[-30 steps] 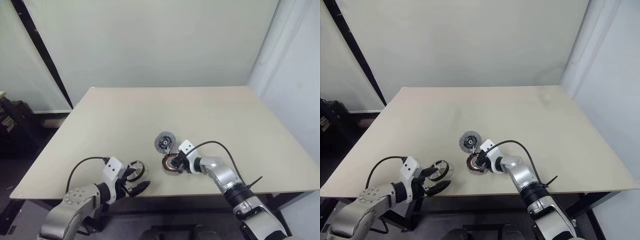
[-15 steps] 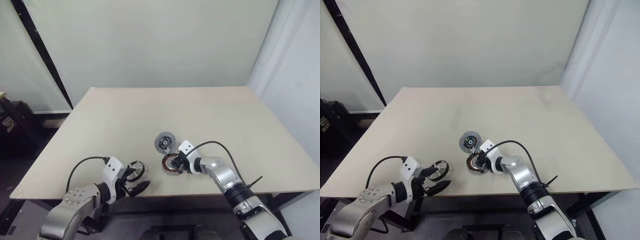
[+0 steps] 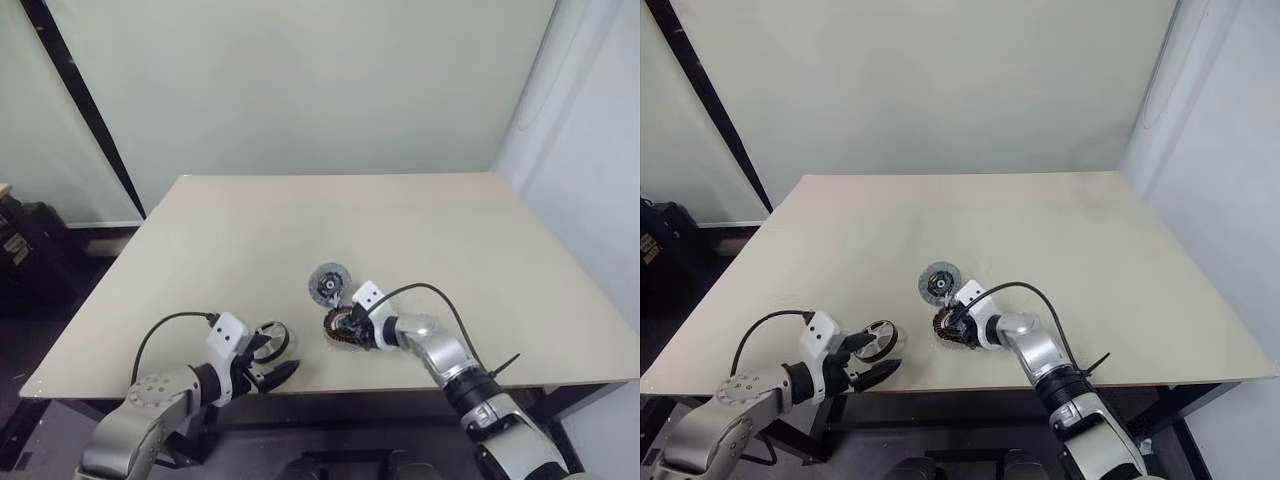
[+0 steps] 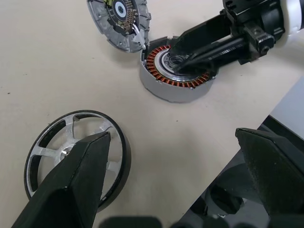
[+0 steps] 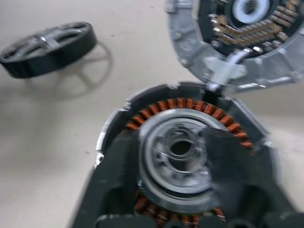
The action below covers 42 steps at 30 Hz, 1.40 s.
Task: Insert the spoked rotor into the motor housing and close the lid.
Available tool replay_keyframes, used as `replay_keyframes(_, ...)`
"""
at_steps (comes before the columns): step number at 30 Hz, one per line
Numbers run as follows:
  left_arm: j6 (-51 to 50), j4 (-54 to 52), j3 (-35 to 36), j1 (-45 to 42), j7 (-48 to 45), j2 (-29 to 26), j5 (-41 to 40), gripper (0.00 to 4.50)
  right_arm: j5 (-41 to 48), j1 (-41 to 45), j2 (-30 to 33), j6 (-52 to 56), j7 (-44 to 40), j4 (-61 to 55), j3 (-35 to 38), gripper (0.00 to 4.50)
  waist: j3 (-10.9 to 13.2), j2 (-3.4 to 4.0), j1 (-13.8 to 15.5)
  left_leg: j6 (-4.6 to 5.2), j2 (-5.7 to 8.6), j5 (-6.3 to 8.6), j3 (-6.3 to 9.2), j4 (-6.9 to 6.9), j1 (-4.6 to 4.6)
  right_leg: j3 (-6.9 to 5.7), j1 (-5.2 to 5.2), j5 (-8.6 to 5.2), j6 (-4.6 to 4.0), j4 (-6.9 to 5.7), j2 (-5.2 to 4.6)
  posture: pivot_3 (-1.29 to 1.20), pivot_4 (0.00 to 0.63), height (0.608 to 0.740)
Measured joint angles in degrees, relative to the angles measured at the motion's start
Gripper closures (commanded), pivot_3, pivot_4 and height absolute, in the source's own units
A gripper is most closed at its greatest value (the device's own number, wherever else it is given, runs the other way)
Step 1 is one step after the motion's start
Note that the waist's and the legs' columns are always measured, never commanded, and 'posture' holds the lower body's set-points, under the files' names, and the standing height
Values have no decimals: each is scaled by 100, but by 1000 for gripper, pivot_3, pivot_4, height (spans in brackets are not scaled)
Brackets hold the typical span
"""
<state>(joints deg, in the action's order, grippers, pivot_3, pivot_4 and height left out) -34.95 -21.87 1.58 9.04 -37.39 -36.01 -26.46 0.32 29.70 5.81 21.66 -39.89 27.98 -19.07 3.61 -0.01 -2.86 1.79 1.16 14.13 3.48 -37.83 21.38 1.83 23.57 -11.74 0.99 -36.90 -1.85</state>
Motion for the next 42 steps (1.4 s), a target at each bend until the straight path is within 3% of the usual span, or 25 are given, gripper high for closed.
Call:
replay_keyframes(3,1,0,0,-5,-1,1,19,0,0,-4,49,37,-3,-3,13,166,0,0,-1,-1,0,0,-1,-2,0,1,-1,0,0,0,0,0,0,740)
replay_keyframes(4,1,0,0,-7,-1,2,25,0,5,-4,63,40,-15,-13,24,59,0,0,-1,-1,0,0,-1,-2,0,2,0,0,0,0,0,0,0,740)
replay_keyframes(11,1,0,-2,-31,-3,23,81,0,27,-68,94,134,-11,-207,78,59,0,0,1,-1,3,0,1,1,6,2,4,0,0,0,-1,0,0,740)
replay_keyframes(14,1,0,-3,-47,-8,44,90,0,90,-112,138,273,-15,-419,206,681,0,0,0,-1,3,0,1,1,10,3,8,0,0,0,-1,0,0,740)
replay_keyframes(21,4,4,-3,-136,-2,76,112,0,160,-95,176,319,157,-741,335,3165,0,0,-1,0,1,0,0,2,8,1,9,0,0,0,0,0,0,740)
replay_keyframes(25,-21,29,1,-383,306,364,142,0,-21,-69,188,237,400,-765,302,4470,0,-1,3,0,5,0,2,-2,10,2,6,1,1,0,-1,0,0,740)
replay_keyframes(32,85,463,-2,-858,839,623,557,0,-108,-215,218,208,543,-970,218,4470,-1,-2,0,0,19,0,1,5,7,4,8,2,1,-2,3,0,0,740)
replay_keyframes(42,169,673,-7,-1012,902,715,771,0,-283,-11,-54,-1,727,-495,46,4470,-1,-2,0,0,17,-1,1,2,6,6,7,3,0,-3,4,0,0,740)
